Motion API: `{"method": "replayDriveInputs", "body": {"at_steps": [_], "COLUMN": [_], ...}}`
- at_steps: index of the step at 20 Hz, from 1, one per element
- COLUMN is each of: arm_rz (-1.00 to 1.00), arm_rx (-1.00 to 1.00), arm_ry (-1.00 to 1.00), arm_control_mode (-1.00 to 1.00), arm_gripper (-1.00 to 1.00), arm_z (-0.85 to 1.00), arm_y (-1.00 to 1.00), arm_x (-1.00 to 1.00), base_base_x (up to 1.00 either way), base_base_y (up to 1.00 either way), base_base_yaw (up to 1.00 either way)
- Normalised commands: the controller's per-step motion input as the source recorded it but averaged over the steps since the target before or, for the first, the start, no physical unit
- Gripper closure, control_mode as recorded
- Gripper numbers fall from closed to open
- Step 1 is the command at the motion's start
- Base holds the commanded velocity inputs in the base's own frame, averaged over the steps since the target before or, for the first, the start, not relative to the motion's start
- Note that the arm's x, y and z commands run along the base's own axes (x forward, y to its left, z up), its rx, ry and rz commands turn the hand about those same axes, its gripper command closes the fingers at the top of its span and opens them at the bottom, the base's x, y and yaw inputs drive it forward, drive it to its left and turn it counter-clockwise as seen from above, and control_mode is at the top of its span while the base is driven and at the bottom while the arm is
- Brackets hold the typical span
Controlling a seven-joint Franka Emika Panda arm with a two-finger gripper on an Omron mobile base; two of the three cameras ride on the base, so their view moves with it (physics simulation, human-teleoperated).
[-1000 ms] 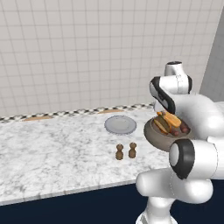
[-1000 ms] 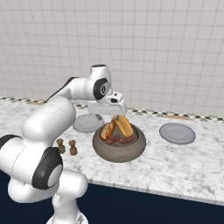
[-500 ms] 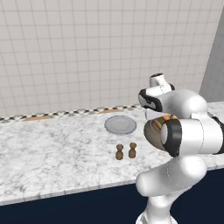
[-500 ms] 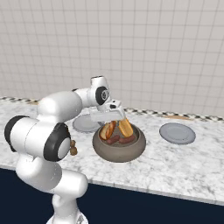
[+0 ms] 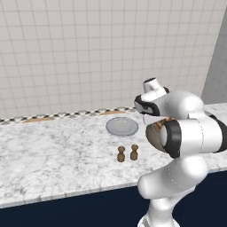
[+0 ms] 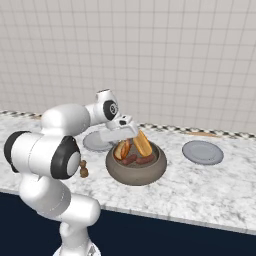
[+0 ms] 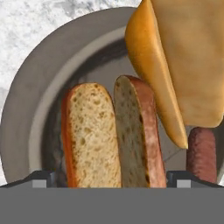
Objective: Place one bun and one sausage from the bowl on each plate.
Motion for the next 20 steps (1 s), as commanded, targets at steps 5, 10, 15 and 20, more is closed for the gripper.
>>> {"method": "replayDriveInputs", "body": {"at_steps": [5,10,15,20], "arm_rz": [-0.06,-0.02,-0.02,0.00], "arm_rx": [-0.03,0.00,0.02,0.00], "arm_ry": [0.00,0.00,-0.07,-0.23], "arm_control_mode": [-1.00,-1.00,-1.00,-1.00], "arm_gripper": [-1.00,1.00,1.00,1.00], "arm_z": [-0.46,-0.16,0.12,0.80], "arm_y": [-0.09,-0.04,0.18,1.00], "arm_x": [0.00,0.00,-0.24,-0.14], "base_base_x": [0.00,0.00,0.00,0.00], "base_base_y": [0.00,0.00,0.00,0.00], "base_base_yaw": [0.00,0.00,0.00,0.00]}}
